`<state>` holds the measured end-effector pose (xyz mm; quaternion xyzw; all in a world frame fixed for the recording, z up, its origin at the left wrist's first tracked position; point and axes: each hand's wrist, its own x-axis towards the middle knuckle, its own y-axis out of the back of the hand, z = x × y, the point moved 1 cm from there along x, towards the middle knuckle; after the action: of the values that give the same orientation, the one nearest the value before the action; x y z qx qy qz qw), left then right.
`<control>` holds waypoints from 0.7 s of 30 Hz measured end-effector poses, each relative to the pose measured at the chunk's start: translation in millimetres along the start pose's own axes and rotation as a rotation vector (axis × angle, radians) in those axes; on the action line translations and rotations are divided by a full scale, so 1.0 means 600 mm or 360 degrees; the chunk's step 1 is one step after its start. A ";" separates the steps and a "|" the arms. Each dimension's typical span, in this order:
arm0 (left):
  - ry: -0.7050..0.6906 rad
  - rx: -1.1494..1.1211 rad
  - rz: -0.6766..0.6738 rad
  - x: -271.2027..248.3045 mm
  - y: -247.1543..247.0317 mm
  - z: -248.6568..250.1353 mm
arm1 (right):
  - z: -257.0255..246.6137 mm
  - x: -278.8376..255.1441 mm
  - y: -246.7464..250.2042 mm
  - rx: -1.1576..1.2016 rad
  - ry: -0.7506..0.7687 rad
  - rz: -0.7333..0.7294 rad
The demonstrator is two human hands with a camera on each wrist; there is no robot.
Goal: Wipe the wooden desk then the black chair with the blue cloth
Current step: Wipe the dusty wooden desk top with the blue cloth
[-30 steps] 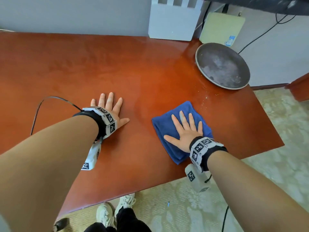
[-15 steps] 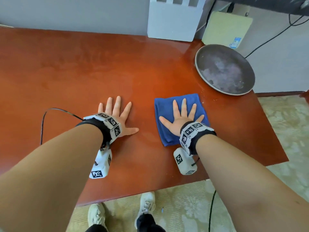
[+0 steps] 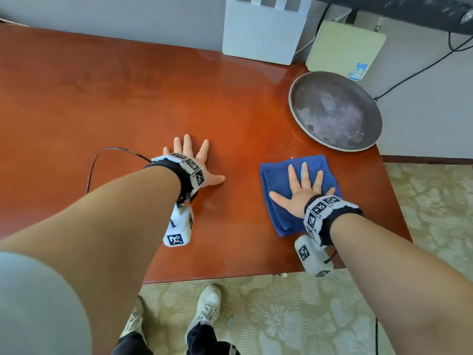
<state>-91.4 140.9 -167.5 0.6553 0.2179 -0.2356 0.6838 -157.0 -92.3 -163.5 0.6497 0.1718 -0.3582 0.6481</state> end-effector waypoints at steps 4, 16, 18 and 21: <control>0.0051 0.0064 0.0014 0.009 -0.024 0.020 | -0.065 0.034 0.030 0.0057 0.0104 0.0116; 0.0084 0.0057 -0.0038 0.001 -0.013 0.024 | 0.093 -0.009 -0.041 -0.0059 0.0205 0.0090; 0.0093 0.0061 -0.0043 0.003 -0.013 0.022 | 0.100 0.000 -0.033 0.0022 0.0041 0.0097; 0.0090 0.0067 -0.0053 0.003 -0.013 0.024 | 0.065 0.005 -0.027 0.0150 -0.0111 0.0139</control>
<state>-94.9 126.4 -174.1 0.6722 0.2431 -0.2329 0.6594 -175.3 -128.9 -173.2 0.6735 0.1037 -0.3597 0.6374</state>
